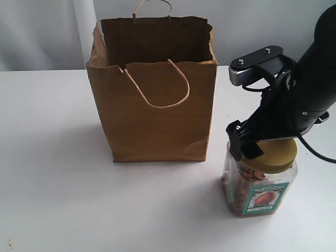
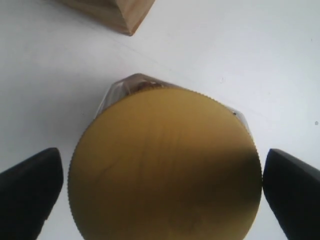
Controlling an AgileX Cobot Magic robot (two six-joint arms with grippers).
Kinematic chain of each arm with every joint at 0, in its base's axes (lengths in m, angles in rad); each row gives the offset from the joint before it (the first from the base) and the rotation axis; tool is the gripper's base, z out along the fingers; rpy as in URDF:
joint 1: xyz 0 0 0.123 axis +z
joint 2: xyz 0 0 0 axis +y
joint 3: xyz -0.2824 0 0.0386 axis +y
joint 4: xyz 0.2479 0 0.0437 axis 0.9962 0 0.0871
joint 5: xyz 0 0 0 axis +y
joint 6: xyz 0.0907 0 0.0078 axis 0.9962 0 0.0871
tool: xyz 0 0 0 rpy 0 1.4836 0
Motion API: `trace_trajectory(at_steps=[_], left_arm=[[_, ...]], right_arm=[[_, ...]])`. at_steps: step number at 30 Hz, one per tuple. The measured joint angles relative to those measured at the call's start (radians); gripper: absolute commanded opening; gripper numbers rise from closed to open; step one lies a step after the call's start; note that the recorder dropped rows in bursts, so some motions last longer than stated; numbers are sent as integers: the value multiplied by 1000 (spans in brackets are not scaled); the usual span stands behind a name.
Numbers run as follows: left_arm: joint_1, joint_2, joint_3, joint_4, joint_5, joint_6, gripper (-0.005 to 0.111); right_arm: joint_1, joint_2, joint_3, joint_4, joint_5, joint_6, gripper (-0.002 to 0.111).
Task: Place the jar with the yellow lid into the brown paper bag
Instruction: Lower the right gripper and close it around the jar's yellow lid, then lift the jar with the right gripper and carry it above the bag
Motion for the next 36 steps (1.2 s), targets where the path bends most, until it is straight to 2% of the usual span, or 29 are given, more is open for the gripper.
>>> trace_trajectory(at_steps=[12, 16, 18, 20, 25, 30, 31, 36], left_arm=[[0, 0, 0, 0, 0, 0, 1], [0, 0, 0, 0, 0, 0, 1], [0, 0, 0, 0, 0, 0, 1], [0, 0, 0, 0, 0, 0, 1], [0, 0, 0, 0, 0, 0, 1], [0, 0, 0, 0, 0, 0, 1], [0, 0, 0, 0, 0, 0, 1], [0, 0, 0, 0, 0, 0, 1]], right_arm=[[0, 50, 0, 0, -2, 53, 105], [0, 56, 2, 0, -2, 57, 100], [0, 56, 2, 0, -2, 57, 93], [0, 56, 2, 0, 4, 60, 81], [0, 56, 2, -3, 6, 106, 41], [0, 56, 2, -5, 11, 137, 5], [0, 56, 2, -5, 13, 139, 0], [0, 54, 2, -6, 29, 143, 0]])
